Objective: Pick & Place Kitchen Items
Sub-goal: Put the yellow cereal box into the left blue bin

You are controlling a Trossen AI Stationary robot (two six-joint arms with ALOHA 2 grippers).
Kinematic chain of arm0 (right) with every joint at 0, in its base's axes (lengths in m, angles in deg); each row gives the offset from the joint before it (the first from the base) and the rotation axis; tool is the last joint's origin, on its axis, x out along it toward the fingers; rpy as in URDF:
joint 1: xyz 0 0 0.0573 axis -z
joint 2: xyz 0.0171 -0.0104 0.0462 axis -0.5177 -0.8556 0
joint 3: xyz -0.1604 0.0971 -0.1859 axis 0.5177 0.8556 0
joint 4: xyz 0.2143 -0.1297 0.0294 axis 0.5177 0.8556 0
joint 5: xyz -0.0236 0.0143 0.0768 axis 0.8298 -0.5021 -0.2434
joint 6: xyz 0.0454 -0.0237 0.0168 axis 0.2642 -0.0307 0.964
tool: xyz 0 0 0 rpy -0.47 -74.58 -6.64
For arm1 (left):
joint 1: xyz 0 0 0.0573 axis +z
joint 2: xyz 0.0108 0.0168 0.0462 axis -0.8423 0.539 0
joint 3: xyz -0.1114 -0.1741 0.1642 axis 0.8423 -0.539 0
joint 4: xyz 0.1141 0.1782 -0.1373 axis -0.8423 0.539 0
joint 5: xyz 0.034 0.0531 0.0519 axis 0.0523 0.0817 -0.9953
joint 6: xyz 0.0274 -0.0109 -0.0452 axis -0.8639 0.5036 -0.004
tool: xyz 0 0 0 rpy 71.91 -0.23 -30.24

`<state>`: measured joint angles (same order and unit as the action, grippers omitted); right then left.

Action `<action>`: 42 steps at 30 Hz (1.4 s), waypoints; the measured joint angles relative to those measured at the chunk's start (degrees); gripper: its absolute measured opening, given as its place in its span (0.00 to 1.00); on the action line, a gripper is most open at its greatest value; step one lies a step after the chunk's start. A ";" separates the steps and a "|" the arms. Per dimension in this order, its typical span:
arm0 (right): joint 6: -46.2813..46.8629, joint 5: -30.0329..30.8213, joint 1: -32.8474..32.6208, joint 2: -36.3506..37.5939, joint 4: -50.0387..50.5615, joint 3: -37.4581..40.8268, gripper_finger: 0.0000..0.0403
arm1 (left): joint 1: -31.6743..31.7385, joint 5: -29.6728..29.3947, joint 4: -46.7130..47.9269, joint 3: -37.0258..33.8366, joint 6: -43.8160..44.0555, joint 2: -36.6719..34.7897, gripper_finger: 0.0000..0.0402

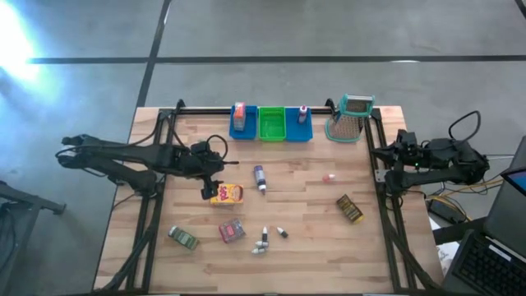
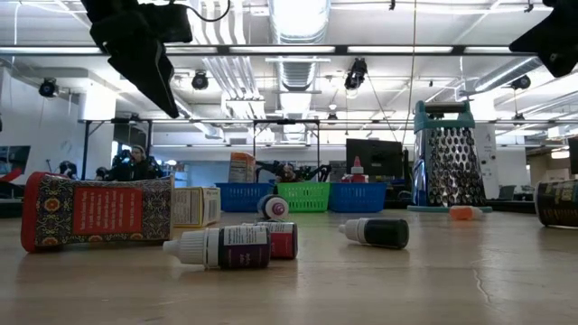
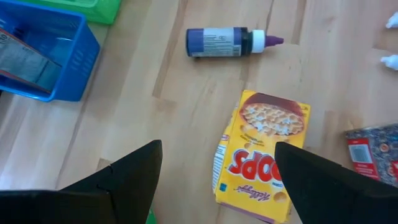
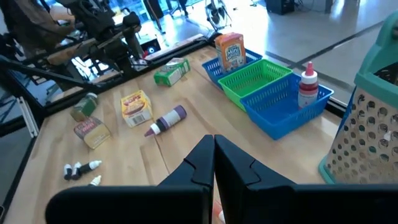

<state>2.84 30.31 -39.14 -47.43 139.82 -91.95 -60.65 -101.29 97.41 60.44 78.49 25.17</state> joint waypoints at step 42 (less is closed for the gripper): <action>0.22 -0.02 0.00 -0.04 -0.04 0.04 0.02 | -6.90 -1.89 21.12 14.93 -4.67 21.47 0.79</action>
<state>3.06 30.29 -39.14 -47.47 139.78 -91.90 -67.54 -103.17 118.53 75.37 73.82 46.64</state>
